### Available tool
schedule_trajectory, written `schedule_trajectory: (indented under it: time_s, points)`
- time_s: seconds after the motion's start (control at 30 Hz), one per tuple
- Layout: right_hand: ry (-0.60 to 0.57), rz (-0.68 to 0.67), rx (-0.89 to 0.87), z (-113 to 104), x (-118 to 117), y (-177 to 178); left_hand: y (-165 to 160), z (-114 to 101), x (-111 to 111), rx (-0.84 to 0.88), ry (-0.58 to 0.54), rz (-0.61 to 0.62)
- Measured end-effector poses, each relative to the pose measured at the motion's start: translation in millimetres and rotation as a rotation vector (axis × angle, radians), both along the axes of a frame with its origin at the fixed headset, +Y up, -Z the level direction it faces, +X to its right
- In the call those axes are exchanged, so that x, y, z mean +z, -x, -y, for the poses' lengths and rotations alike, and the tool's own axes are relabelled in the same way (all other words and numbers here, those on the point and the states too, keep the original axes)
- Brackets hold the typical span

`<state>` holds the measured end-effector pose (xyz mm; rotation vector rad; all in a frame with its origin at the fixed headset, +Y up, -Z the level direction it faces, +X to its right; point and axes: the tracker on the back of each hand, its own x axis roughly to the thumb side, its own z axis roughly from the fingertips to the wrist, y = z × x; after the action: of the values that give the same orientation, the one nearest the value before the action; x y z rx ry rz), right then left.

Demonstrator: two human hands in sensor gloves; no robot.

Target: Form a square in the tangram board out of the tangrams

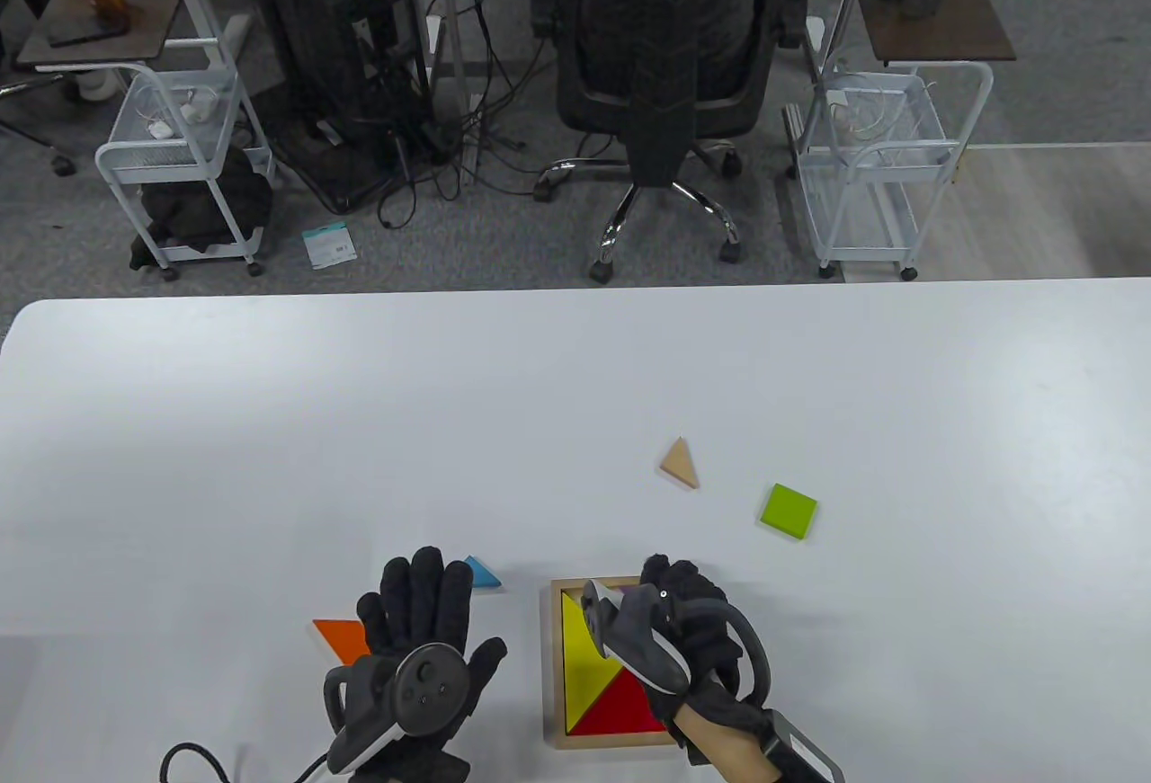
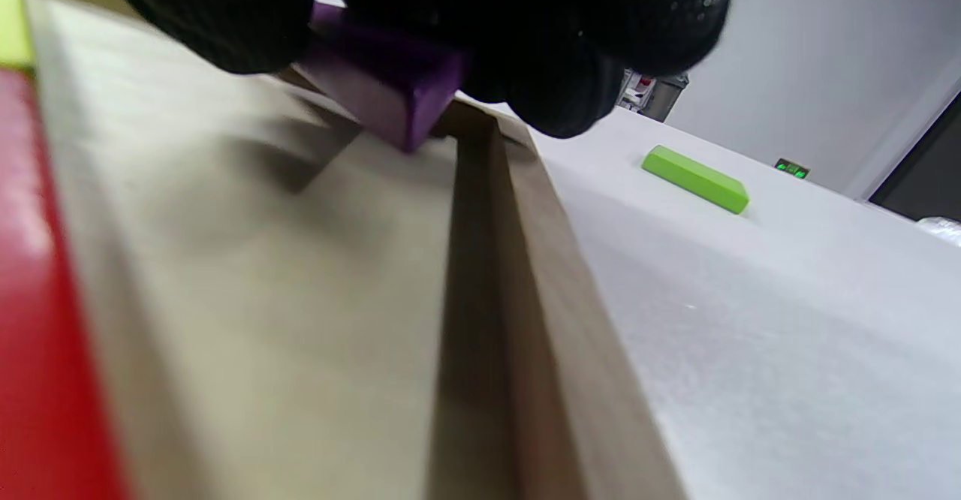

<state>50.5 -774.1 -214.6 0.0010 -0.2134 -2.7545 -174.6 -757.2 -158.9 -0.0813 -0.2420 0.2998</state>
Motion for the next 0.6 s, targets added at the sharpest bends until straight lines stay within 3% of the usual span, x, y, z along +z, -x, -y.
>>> schedule_trajectory:
  time_s: [0.33,0.6]
  points:
    - [0.029,0.018,0.135,7.3,-1.1,3.8,-1.0,1.1,-0.2,-0.001,0.032,0.003]
    - [0.121,0.128,-0.037,3.7,-15.3,-22.2,-0.4,1.4,-0.5,0.004,0.039,0.002]
